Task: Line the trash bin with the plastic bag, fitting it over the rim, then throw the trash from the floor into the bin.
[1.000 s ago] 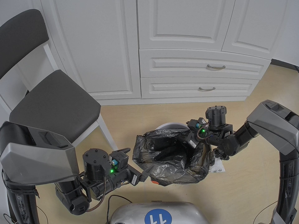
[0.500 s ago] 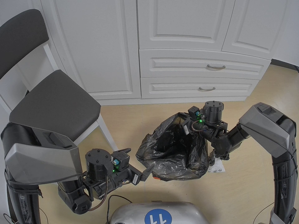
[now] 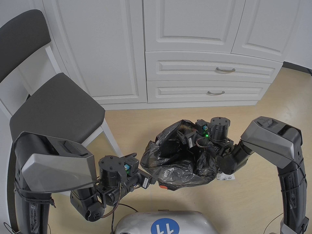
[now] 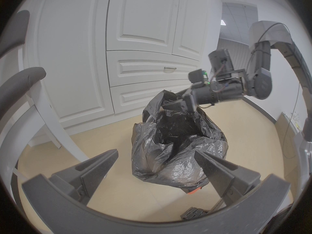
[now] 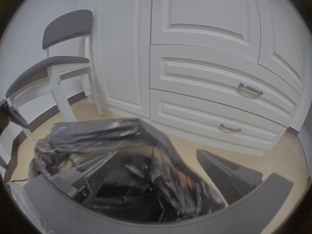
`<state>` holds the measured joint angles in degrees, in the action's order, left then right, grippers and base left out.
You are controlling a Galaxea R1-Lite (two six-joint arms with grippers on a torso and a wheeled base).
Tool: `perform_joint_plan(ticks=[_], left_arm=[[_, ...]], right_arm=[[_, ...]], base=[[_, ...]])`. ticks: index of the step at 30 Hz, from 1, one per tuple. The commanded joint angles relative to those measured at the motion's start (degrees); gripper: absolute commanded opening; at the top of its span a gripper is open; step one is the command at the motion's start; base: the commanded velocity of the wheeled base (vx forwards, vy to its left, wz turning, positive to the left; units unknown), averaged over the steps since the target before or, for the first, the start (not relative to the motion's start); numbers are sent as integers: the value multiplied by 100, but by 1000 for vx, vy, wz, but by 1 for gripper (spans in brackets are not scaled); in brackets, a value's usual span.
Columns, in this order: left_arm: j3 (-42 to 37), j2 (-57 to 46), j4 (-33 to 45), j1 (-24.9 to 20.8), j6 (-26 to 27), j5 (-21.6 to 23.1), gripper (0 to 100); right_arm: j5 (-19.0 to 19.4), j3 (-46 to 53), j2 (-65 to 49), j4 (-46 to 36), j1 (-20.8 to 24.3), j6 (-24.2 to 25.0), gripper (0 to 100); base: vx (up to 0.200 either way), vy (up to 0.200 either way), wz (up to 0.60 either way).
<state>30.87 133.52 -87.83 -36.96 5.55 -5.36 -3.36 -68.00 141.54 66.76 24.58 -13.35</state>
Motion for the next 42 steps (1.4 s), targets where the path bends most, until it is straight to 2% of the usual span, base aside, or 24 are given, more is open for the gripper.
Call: perform_joint_plan(ticks=[1, 4, 5, 7, 8, 9, 10, 14, 19, 24, 28, 32, 37, 42], left_arm=[[455, 139, 3, -22, -484, -79, 100], [772, 288, 12, -30, -757, -176, 100], [921, 394, 21, -30, -818, -343, 100], [1027, 482, 29, -30, -827, -457, 100], [1158, 587, 100, -30, -836, -545, 100], [1158, 587, 100, -30, -836, -545, 100], [1202, 587, 302, 14, -854, -545, 100], [1299, 490, 733, 49, -1047, -580, 100], [1448, 455, 1146, 189, -1091, -589, 100], [1580, 464, 1163, 304, -1108, -703, 100], [1642, 446, 1163, 383, -1108, -712, 100], [1668, 526, 1172, 418, -1108, -720, 100], [1985, 701, 1339, 585, -1073, -1125, 100], [2046, 693, 1339, 664, -1073, -1169, 100]], right_arm=[[11, 1676, -1560, 189, -23, 342, 100], [-33, 1957, -1894, 118, -58, 843, 100], [-41, 1948, -1938, 4, -129, 939, 100], [-50, 1931, -1938, -137, -234, 931, 100], [-59, 1860, -1973, -550, -383, 922, 100], [-59, 1860, -1973, -550, -383, 922, 100], [-50, 1667, -1999, -1235, -463, 931, 100], [-41, 1377, -1867, -1842, -621, 948, 100], [11, 1307, -1639, -1903, -788, 922, 100], [2, 1175, -1454, -1929, -902, 887, 100], [-59, 1061, -1226, -2228, -999, 544, 100], [-200, 797, -945, -2237, -1069, 517, 100], [-323, 577, -707, -2237, -1218, 500, 100], [-384, 401, -575, -2237, -1306, 491, 100]], base=[[0, 0, 0], [0, 0, 0], [0, 0, 0], [0, 0, 0], [0, 0, 0], [0, 0, 0], [0, 0, 0], [0, 0, 0], [0, 0, 0], [0, 0, 0], [0, 0, 0], [0, 0, 0], [0, 0, 0], [0, 0, 0]])
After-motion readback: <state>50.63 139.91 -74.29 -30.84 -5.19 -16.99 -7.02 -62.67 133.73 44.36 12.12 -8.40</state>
